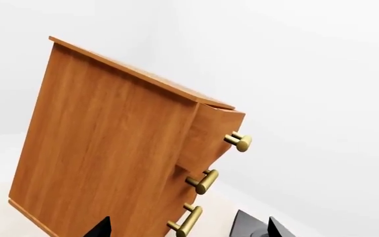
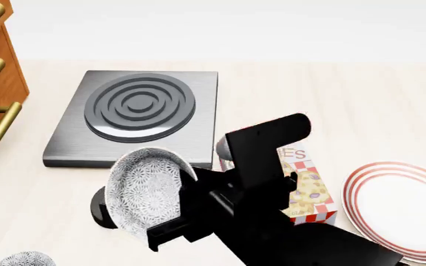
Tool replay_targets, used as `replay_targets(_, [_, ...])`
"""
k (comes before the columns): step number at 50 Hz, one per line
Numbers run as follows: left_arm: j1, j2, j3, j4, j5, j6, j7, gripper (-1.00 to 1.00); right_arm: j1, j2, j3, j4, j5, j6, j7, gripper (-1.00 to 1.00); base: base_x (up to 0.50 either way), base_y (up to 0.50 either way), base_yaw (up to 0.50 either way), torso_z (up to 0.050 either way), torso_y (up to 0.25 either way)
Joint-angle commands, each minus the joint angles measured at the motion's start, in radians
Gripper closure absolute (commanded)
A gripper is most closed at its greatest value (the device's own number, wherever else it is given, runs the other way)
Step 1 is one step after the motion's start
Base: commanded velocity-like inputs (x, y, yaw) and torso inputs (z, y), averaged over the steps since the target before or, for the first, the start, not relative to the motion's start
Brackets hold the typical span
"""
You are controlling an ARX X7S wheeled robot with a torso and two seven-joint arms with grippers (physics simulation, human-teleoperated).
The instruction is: Pick the akita bowl from table center and place it on the plate.
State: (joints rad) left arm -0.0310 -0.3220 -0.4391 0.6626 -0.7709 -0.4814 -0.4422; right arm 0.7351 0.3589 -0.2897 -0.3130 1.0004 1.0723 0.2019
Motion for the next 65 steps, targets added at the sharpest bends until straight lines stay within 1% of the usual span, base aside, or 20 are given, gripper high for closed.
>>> replay_targets(1, [-0.003, -0.007, 0.003, 0.013, -0.013, -0.003, -0.006, -1.0, 0.062, 0.141, 0.057, -0.247, -0.006, 0.04, 0.101, 1.0, 0.0, 0.0, 0.0, 0.0, 0.0])
replay_targets(6, [0.0, -0.01, 0.003, 0.022, -0.02, -0.003, -0.006, -1.0, 0.076, 0.187, 0.109, -0.301, -0.001, 0.045, 0.139, 1.0, 0.0, 0.0, 0.0, 0.0, 0.0])
replay_targets(7, [0.002, -0.01, 0.003, 0.022, -0.02, -0.002, -0.005, -1.0, 0.102, 0.228, 0.112, -0.339, -0.011, 0.072, 0.161, 1.0, 0.0, 0.0, 0.0, 0.0, 0.0])
replay_targets(10, [0.007, -0.011, 0.009, 0.03, -0.015, 0.0, -0.004, -1.0, 0.127, 0.26, 0.174, -0.381, 0.03, 0.097, 0.198, 1.0, 0.0, 0.0, 0.0, 0.0, 0.0])
replay_targets(11, [0.008, -0.011, 0.009, 0.03, -0.015, 0.0, -0.004, -1.0, 0.128, 0.26, 0.175, -0.382, 0.032, 0.098, 0.2, 1.0, 0.0, 0.0, 0.0, 0.0, 0.0])
replay_targets(12, [0.012, -0.012, 0.007, 0.038, -0.019, 0.0, -0.004, -1.0, 0.144, 0.279, 0.211, -0.412, 0.051, 0.106, 0.221, 1.0, 0.0, 0.0, 0.0, 0.0, 0.0])
replay_targets(15, [0.014, -0.012, 0.011, 0.04, -0.017, 0.002, -0.004, -1.0, 0.171, 0.304, 0.228, -0.436, 0.041, 0.123, 0.262, 1.0, 0.0, 0.0, 0.0, 0.0, 0.0])
replay_targets(19, [0.02, -0.015, 0.01, 0.051, -0.021, 0.002, -0.004, -1.0, 0.196, 0.317, 0.261, -0.43, 0.059, 0.133, 0.28, 1.0, 0.0, 0.0, 0.0, 0.0, 0.0])
replay_targets(22, [0.016, -0.017, 0.01, 0.045, -0.022, 0.004, -0.003, -1.0, 0.201, 0.316, 0.287, -0.406, 0.075, 0.158, 0.322, 1.0, 0.0, 0.0, 0.0, 0.0, 0.0])
replay_targets(23, [0.006, -0.014, 0.028, 0.02, -0.004, 0.005, 0.001, -1.0, 0.212, 0.327, 0.349, -0.392, 0.118, 0.179, 0.359, 1.0, 0.0, 0.0, 0.0, 0.0, 0.0])
replay_targets(25, [0.011, -0.017, 0.022, 0.035, -0.018, 0.001, -0.003, -1.0, 0.234, 0.339, 0.408, -0.361, 0.178, 0.23, 0.422, 1.0, 0.0, 0.0, 0.0, 0.0, 0.0])
replay_targets(33, [0.0, -0.02, 0.037, 0.026, -0.009, 0.002, -0.004, -1.0, 0.203, 0.334, 0.509, -0.244, 0.223, 0.24, 0.475, 1.0, 0.0, 0.0, 0.0, 0.0, 0.0])
replay_targets(37, [0.0, -0.021, 0.036, 0.029, -0.012, 0.002, -0.007, -1.0, 0.174, 0.337, 0.511, -0.185, 0.2, 0.235, 0.473, 1.0, 0.0, 0.0, 0.0, 0.0, 0.0])
replay_targets(42, [0.003, -0.022, 0.036, 0.027, -0.011, 0.007, -0.005, -1.0, 0.14, 0.324, 0.534, -0.112, 0.222, 0.257, 0.498, 1.0, 0.0, 0.0, 0.0, 0.0, 0.0])
replay_targets(46, [0.008, -0.023, 0.03, 0.028, -0.015, 0.01, -0.007, -1.0, 0.1, 0.294, 0.629, -0.077, 0.282, 0.246, 0.534, 1.0, 0.0, 0.0, 0.0, 0.0, 0.0])
replay_targets(50, [0.016, -0.024, 0.029, 0.036, -0.014, 0.014, -0.006, -1.0, 0.078, 0.295, 0.672, -0.056, 0.333, 0.261, 0.552, 1.0, 0.0, 0.0, 0.0, 0.0, 0.003])
replay_targets(54, [0.017, -0.024, 0.027, 0.036, -0.015, 0.015, -0.009, -1.0, 0.082, 0.287, 0.696, -0.017, 0.411, 0.296, 0.595, 1.0, 0.0, 0.0, 0.0, 0.0, 0.0])
replay_targets(57, [0.018, -0.023, 0.032, 0.038, -0.013, 0.017, -0.008, -1.0, 0.082, 0.281, 0.683, 0.031, 0.465, 0.334, 0.633, 1.0, 0.0, 0.0, 0.0, 0.0, 0.0])
replay_targets(61, [0.016, -0.025, 0.032, 0.033, -0.013, 0.02, -0.008, -1.0, 0.065, 0.274, 0.693, 0.077, 0.49, 0.332, 0.643, 1.0, 0.0, 0.0, 0.0, 0.0, 0.0])
replay_targets(65, [0.016, -0.025, 0.032, 0.032, -0.014, 0.022, -0.01, -1.0, 0.031, 0.251, 0.726, 0.121, 0.538, 0.323, 0.683, 1.0, 0.0, 0.0, 0.0, 0.0, 0.0])
